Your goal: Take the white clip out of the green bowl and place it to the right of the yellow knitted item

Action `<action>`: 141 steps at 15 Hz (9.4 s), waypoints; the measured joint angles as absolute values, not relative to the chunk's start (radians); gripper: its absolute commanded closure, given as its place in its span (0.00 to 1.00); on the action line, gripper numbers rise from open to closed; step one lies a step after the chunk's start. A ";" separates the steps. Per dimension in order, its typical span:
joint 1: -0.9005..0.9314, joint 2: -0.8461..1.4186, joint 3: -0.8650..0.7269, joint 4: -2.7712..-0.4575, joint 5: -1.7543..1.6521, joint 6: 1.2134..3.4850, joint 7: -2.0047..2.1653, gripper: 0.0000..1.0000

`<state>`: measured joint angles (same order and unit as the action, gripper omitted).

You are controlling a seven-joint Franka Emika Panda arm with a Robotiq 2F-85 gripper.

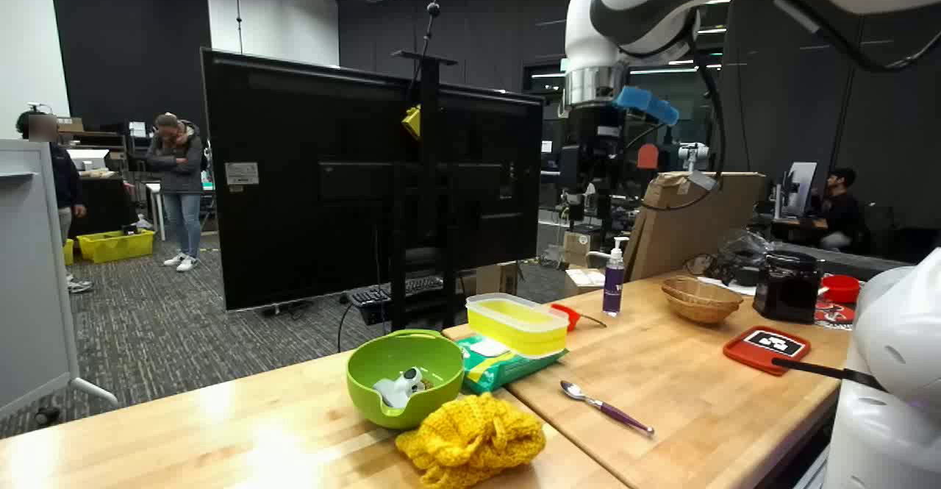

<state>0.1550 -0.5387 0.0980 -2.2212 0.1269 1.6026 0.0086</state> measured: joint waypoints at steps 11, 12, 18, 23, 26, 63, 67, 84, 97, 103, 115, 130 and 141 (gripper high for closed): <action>0.155 -0.540 0.098 -2.221 0.127 1.603 0.009 0.00; 0.155 -0.540 0.098 -2.221 0.127 1.603 0.009 0.00; 0.155 -0.540 0.098 -2.221 0.127 1.603 0.009 0.00; 0.154 -0.519 0.099 -2.216 0.106 1.605 -0.013 0.00; 0.155 -0.455 0.108 -2.195 0.057 1.637 -0.047 0.00; 0.253 0.163 0.220 -1.849 0.006 1.902 0.601 0.00; 0.307 0.224 0.229 -1.781 0.030 1.884 0.722 0.00; 0.396 0.457 0.226 -1.621 0.083 1.929 0.870 0.00; 0.375 0.482 0.205 -1.626 0.085 1.933 0.832 0.00; 0.363 0.504 0.197 -1.640 0.109 1.967 0.792 0.00; 0.359 0.517 0.196 -1.698 0.164 2.043 0.756 0.48; 0.355 0.465 0.189 -1.698 0.166 1.996 0.756 0.93; 0.355 0.453 0.181 -1.688 0.163 1.984 0.756 0.97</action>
